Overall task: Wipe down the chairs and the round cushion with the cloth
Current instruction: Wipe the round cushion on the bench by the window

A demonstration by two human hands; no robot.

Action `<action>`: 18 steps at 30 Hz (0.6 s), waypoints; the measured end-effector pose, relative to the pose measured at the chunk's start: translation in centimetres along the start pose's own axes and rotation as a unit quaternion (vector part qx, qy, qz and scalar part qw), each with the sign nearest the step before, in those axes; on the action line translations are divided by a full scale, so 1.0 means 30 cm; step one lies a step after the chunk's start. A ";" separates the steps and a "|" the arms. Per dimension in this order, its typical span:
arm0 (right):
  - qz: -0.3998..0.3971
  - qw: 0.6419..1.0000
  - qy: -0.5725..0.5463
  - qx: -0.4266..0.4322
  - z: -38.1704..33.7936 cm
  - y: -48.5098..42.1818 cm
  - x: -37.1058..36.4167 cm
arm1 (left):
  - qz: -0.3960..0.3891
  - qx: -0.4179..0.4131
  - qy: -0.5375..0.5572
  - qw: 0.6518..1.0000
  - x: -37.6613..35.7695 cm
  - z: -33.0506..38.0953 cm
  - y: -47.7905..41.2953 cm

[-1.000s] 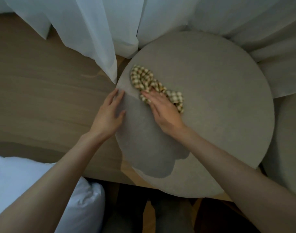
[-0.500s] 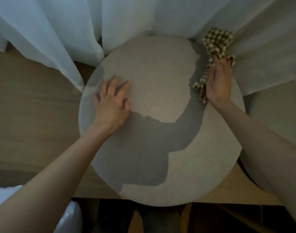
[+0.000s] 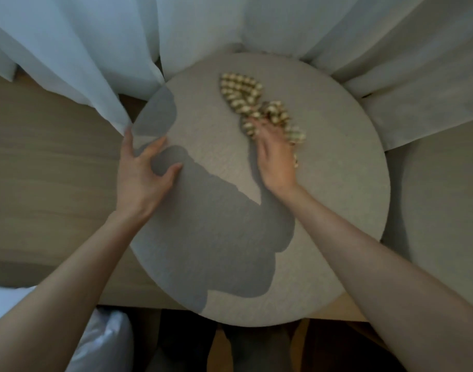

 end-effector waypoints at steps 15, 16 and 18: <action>-0.077 0.992 -0.087 0.054 -0.308 0.285 -0.141 | -0.127 -0.023 0.063 0.990 -0.038 -0.119 0.075; -0.042 0.996 -0.065 0.043 -0.260 0.257 -0.069 | -0.127 -0.011 0.034 0.991 -0.058 -0.105 0.092; 0.013 1.000 -0.004 0.028 -0.146 0.206 0.076 | -0.136 0.017 -0.031 0.990 -0.107 -0.074 0.131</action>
Point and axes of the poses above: each hand's wrist, its own y-axis away from the middle knuckle, its own x-axis out of the back of the hand, z = x × y, the point moved 10 cm from there along -y, towards the middle knuckle, and after that the axes turned 3 degrees about -z, right-handed, at the moved point
